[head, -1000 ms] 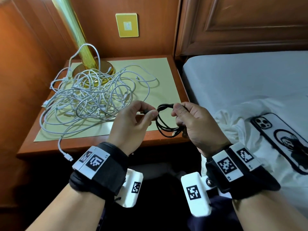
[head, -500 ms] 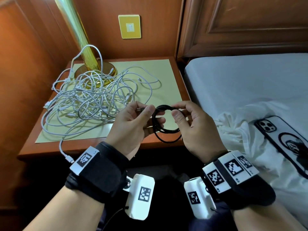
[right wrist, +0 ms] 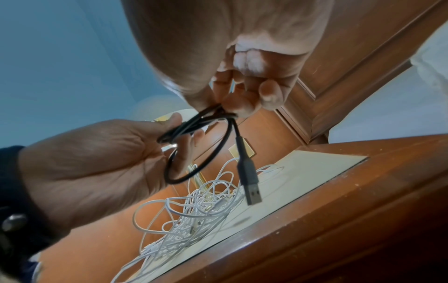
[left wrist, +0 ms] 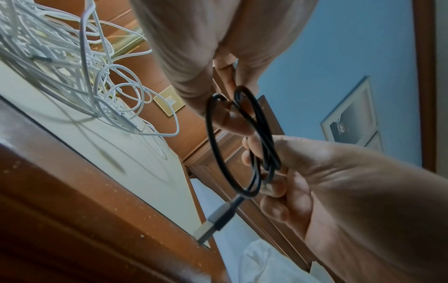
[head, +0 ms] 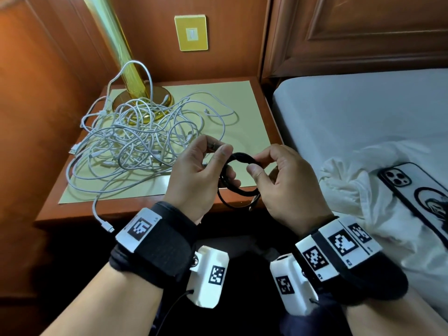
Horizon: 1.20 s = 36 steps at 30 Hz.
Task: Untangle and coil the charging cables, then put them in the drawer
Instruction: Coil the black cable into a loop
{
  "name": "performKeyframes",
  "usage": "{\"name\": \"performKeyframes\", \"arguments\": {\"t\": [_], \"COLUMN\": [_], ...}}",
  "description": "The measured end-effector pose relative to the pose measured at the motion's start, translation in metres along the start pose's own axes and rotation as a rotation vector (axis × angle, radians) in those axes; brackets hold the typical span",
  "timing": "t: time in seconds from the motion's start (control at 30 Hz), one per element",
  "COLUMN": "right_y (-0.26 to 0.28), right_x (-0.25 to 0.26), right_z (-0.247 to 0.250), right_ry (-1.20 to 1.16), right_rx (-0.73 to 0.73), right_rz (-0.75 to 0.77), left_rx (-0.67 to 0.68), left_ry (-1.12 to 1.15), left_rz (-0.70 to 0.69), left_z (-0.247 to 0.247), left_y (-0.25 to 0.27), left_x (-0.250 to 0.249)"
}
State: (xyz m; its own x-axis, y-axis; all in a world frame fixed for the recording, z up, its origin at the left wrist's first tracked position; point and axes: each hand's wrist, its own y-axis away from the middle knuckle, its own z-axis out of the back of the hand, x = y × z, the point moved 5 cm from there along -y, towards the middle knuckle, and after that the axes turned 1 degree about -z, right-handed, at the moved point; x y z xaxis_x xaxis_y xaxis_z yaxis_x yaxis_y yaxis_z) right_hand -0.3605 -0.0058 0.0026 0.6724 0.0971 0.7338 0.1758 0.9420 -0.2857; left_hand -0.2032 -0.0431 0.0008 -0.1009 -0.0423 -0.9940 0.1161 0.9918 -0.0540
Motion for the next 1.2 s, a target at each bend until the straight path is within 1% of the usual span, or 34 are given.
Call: {"name": "performKeyframes", "arguments": {"t": [0.13,0.37,0.43,0.5,0.57,0.63,0.77,0.83,0.9,1.03,1.13,1.2], "right_y": [0.001,-0.001,0.0,0.001,0.002,0.004,0.008,0.009,0.009,0.009,0.009,0.009], "right_x": [-0.001,-0.001,0.002,0.005,0.006,0.004,-0.004,-0.007,-0.006,-0.003,-0.002,-0.001], "right_z": [-0.002,-0.001,-0.004,-0.008,-0.011,-0.015,-0.022,-0.022,-0.019,-0.018,-0.019,-0.016], "right_ry": [0.037,0.016,-0.022,-0.052,-0.057,-0.034,-0.011,-0.031,-0.123,-0.29,-0.388,-0.414], "right_rx": [0.04,0.01,0.014,0.046,0.106,0.182,0.235,0.271,0.277,0.285,0.257,0.222], "right_rz": [-0.02,-0.062,-0.05,-0.026,-0.016,-0.039,-0.155,-0.229,-0.273,-0.289,-0.297,-0.296], "left_rx": [0.011,-0.027,-0.041,-0.054,-0.061,-0.075,-0.119,-0.136,-0.151,-0.166,-0.138,-0.111], "left_ry": [-0.007,0.052,0.119,0.251,0.364,0.387,0.286,0.303,0.343,0.398,0.422,0.446], "left_rz": [0.011,0.022,0.062,0.123,0.184,0.217,0.169,0.133,0.091,0.068,0.07,0.068], "left_z": [-0.003,-0.001,-0.001,-0.001,-0.003,-0.005,-0.009,-0.008,-0.005,0.002,0.002,0.0], "left_y": [0.001,-0.002,-0.003,-0.003,-0.002,-0.001,-0.004,-0.007,-0.01,-0.009,-0.008,-0.008], "left_x": [0.003,0.002,0.004,0.006,0.008,0.008,0.003,0.0,-0.004,-0.004,-0.002,0.0]}}
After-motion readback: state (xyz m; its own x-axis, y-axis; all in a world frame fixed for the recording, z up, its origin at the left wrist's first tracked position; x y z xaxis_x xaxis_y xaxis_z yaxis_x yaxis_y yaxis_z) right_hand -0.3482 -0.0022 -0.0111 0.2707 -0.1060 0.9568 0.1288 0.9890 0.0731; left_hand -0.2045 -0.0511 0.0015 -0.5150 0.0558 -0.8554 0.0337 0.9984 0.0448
